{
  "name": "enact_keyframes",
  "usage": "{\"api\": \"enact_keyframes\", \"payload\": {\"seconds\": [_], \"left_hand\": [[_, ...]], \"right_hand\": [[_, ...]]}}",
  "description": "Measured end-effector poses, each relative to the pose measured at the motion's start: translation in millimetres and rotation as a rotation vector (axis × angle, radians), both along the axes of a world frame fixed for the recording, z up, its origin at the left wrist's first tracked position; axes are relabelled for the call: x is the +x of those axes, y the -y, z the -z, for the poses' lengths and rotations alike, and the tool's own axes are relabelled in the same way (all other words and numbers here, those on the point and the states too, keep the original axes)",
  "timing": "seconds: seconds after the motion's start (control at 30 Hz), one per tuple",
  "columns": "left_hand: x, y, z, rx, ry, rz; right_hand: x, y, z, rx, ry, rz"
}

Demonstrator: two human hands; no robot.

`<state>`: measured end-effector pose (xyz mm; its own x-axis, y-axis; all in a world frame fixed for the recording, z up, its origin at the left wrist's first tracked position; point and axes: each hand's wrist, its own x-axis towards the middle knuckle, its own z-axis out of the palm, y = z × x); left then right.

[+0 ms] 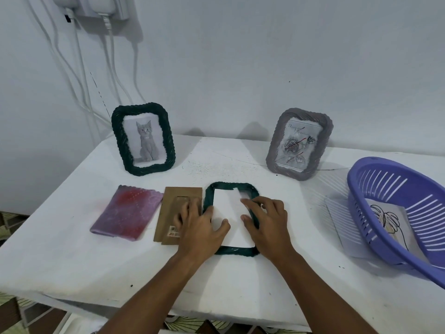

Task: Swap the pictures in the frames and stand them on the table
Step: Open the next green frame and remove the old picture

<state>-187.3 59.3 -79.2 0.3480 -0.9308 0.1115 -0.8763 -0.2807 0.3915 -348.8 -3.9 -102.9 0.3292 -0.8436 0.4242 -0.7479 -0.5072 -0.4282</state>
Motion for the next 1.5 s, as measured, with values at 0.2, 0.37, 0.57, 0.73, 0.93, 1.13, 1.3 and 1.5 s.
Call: {"api": "enact_keyframes", "payload": {"seconds": [0.2, 0.37, 0.57, 0.73, 0.93, 1.13, 1.3, 1.5], "left_hand": [[0.0, -0.1, -0.9, 0.015, -0.016, 0.009], [1.4, -1.6, -4.5, 0.022, -0.055, -0.009], [5.7, -0.7, -19.5, -0.28, -0.399, 0.085], [5.2, -3.9, -48.7, -0.205, -0.892, 0.2], [2.8, 0.2, -57.4, -0.081, -1.108, 0.288], [-16.1, 10.5, -55.4, -0.01, -1.137, 0.302], [-46.6, 18.0, -54.8, 0.029, -1.216, 0.337], [-93.2, 23.0, -43.5, 0.1, -1.224, 0.366]], "right_hand": [[2.2, -0.9, -3.7, 0.003, -0.033, -0.059], [6.9, -6.6, -19.3, 0.139, 0.191, -0.092], [6.8, -7.1, -39.9, 0.398, 0.507, -0.094], [1.9, 0.0, -57.1, 0.542, 0.758, -0.115], [-18.0, 1.4, -64.1, 0.606, 0.804, -0.122], [-50.1, -1.5, -68.5, 0.489, 0.562, -0.072], [-103.4, 14.0, -84.1, 0.093, 0.116, 0.107], [-176.4, 21.6, -104.8, 0.215, -0.314, 0.408]]}}
